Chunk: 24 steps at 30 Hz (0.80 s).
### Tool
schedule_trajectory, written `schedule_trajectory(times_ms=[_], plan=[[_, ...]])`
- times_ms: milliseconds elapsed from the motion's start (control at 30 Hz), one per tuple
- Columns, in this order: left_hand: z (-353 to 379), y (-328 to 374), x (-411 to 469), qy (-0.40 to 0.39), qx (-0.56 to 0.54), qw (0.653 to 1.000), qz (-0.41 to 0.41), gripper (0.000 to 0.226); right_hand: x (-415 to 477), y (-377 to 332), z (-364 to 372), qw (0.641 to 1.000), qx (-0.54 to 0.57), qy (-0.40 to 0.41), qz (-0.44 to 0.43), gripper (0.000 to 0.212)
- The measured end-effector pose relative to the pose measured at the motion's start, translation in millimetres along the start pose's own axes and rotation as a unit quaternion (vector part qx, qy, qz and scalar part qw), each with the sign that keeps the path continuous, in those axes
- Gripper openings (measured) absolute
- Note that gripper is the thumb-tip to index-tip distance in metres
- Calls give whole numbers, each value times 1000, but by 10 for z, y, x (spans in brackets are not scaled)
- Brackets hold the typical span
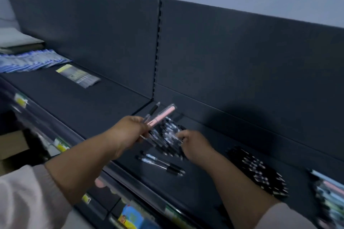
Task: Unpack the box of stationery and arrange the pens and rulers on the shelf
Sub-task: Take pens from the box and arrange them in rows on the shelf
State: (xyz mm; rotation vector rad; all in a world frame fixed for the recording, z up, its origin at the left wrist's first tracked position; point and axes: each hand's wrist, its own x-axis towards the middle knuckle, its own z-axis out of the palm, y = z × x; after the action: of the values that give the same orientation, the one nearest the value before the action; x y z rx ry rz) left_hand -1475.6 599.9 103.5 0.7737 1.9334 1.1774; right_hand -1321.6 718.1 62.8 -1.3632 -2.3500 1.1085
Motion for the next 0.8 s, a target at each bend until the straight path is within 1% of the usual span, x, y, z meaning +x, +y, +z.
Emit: schedule_trajectory(times_ms=[67, 133, 167, 233, 267, 300, 333, 367, 433, 467, 500, 567, 633, 700, 800], plan=[[-129, -38, 55, -18, 26, 999, 6, 19, 90, -26, 116, 1000, -17, 18, -1, 33], [-202, -69, 97, -41, 16, 999, 6, 15, 145, -56, 193, 999, -26, 34, 6, 27], [-222, -78, 126, -51, 4, 999, 8, 12, 163, -71, 207, 998, -39, 46, 6, 26], [-247, -84, 188, -63, -6, 998, 9, 10, 187, -114, 196, 996, -48, 71, 2, 31], [-250, -88, 218, -67, -8, 998, 8, 11, 193, -138, 185, 996, -25, 83, 2, 35], [-248, -91, 250, -71, -10, 997, 7, 10, 187, -172, 172, 996, 33, 88, 8, 38], [-237, -90, 277, -77, -13, 997, 6, 9, 176, -205, 164, 990, 115, 83, 19, 39], [-216, -90, 305, -86, -16, 996, 5, 8, 156, -250, 155, 976, 206, 68, 33, 37], [-148, -72, 347, -113, -25, 993, 8, 5, 110, -324, 135, 930, 361, 17, 68, 22], [-100, -56, 357, -129, -26, 991, 12, 7, 78, -349, 123, 907, 414, -9, 80, 13], [-43, -36, 357, -146, -25, 989, 18, 9, 44, -363, 103, 888, 451, -29, 87, 10], [90, 14, 349, -171, -20, 985, 32, 12, -11, -343, 52, 862, 497, -47, 90, 14], [252, 94, 313, -184, -14, 982, 48, 13, -78, -285, -46, 844, 528, -29, 89, 15], [441, 192, 276, -190, -1, 980, 67, 13, -167, -194, -206, 846, 525, 14, 90, 16], [751, 342, 204, -183, 26, 979, 91, 12, -351, 29, -531, 849, 509, 109, 87, 14]])
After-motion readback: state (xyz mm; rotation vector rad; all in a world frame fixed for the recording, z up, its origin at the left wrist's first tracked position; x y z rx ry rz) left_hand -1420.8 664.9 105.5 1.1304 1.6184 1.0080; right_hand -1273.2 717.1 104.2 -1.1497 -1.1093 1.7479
